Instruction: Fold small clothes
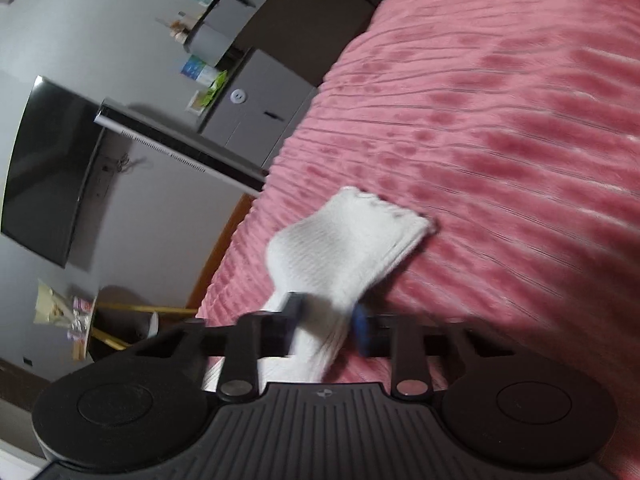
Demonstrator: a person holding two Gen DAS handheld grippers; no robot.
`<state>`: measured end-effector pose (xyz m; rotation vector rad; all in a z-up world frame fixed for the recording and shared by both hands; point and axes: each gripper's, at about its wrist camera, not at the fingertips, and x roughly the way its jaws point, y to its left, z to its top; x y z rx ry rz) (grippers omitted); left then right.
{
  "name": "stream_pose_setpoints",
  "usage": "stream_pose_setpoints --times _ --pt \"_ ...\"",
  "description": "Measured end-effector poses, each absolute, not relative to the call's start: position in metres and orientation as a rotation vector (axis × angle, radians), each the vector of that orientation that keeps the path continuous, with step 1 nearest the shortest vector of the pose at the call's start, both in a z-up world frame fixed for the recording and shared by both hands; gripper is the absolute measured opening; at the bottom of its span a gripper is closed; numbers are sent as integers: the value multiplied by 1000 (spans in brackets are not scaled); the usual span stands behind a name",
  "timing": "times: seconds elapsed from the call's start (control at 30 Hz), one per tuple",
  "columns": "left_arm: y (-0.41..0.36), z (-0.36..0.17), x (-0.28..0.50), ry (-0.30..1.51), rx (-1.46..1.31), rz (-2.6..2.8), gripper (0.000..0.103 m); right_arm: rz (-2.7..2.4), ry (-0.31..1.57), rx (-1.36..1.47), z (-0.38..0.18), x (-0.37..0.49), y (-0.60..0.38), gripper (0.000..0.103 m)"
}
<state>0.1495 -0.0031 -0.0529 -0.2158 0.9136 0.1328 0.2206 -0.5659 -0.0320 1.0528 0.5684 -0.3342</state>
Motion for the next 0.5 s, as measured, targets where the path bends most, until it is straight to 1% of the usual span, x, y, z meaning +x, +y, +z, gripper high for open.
stream_pose_setpoints --times 0.07,0.13,0.23,0.4,0.5 --pt "-2 -53 152 924 -226 125 103 -343 562 960 -18 223 -555 11" --pt "-1 -53 154 934 -218 114 103 -339 556 848 2 226 -539 7" --pt "2 -53 154 940 -226 99 103 -296 522 649 35 232 -501 7" --pt "10 -43 152 966 -247 90 103 -104 472 367 80 249 -408 7" --pt "21 -29 146 895 -236 127 103 50 466 259 89 258 -342 7"
